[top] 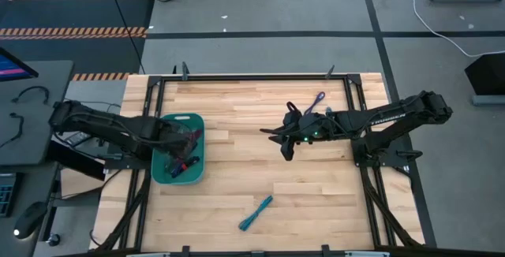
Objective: Pick and place USB-C Cables
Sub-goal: Put the green charger cable into the blue bin, then put the bottom blue charger cable into the blue bin
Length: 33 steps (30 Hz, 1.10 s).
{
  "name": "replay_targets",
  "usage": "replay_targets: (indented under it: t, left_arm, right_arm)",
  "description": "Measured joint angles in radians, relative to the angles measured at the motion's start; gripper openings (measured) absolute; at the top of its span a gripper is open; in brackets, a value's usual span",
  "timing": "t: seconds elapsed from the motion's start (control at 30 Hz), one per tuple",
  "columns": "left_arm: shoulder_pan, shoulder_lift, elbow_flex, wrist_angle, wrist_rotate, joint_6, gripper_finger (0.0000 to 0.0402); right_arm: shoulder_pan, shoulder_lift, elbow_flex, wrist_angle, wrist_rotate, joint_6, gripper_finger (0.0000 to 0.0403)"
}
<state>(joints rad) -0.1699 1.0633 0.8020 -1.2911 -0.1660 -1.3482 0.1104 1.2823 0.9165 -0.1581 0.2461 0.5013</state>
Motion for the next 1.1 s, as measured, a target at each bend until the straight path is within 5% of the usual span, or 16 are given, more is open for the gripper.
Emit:
replay_targets:
  t: [0.23, 0.53, 0.8, 1.1]
  left_arm:
    - [-0.011, -0.012, 0.212, 0.028, -0.017, 0.157, 0.0216]
    - [-0.213, 0.032, 0.273, 0.708, -0.084, 0.426, 0.0190]
    - [-0.406, 0.409, 0.296, 1.150, -0.200, 0.366, 0.0152]
    - [-0.406, 0.873, 0.669, 1.003, -0.059, 0.104, 0.0110]
  right_arm:
    - [0.038, 0.000, 0.000, -0.046, -0.066, 0.138, 0.0123]
    - [0.314, -0.001, -0.075, -0.038, 0.008, 0.275, 0.0115]
    - [0.557, -0.100, -0.163, -0.207, 0.060, 0.341, 0.0114]
    - [0.751, -0.258, -0.279, -0.356, 0.068, 0.448, 0.0114]
